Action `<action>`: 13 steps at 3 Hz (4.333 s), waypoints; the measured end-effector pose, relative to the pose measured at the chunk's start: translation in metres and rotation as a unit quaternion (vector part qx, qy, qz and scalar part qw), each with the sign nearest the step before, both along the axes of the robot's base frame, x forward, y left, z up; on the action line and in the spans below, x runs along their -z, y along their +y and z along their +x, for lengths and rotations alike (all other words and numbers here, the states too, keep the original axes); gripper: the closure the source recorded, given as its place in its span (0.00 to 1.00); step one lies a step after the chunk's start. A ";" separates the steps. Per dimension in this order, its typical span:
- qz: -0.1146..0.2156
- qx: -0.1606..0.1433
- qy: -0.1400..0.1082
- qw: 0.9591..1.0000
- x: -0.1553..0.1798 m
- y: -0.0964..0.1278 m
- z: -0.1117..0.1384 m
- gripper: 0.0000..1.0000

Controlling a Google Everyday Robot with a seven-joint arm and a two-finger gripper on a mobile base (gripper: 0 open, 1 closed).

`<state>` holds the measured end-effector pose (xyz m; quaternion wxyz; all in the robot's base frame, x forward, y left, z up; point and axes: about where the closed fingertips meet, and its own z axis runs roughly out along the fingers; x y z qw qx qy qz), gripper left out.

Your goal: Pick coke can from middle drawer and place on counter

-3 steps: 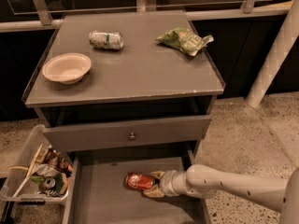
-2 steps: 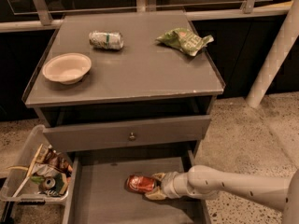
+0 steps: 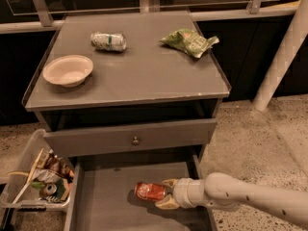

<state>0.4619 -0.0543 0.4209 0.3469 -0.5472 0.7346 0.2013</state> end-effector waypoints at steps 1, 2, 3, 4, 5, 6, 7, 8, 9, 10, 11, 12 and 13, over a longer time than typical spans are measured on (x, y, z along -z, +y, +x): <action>-0.014 0.003 -0.034 0.999 -0.042 -0.016 -0.007 1.00; -0.033 0.009 -0.068 0.997 -0.095 -0.037 -0.009 1.00; -0.055 0.015 -0.092 0.994 -0.153 -0.058 -0.006 1.00; -0.082 0.011 -0.111 0.990 -0.206 -0.067 -0.009 1.00; -0.098 0.006 -0.124 0.987 -0.253 -0.076 -0.005 1.00; -0.101 0.006 -0.123 0.987 -0.254 -0.075 -0.005 1.00; -0.117 0.002 -0.144 0.983 -0.286 -0.072 -0.002 1.00; -0.136 -0.007 -0.182 0.974 -0.344 -0.064 0.001 1.00; -0.152 -0.013 -0.213 0.965 -0.397 -0.061 0.010 1.00; -0.167 -0.005 -0.249 0.954 -0.459 -0.066 0.030 1.00; -0.167 -0.005 -0.249 0.954 -0.459 -0.066 0.030 1.00; -0.144 0.006 -0.258 0.955 -0.471 -0.067 0.052 1.00; -0.119 0.021 -0.262 0.957 -0.486 -0.070 0.095 1.00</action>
Offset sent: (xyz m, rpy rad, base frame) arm -0.0068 -0.0707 0.1708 -0.1248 -0.2354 -0.0402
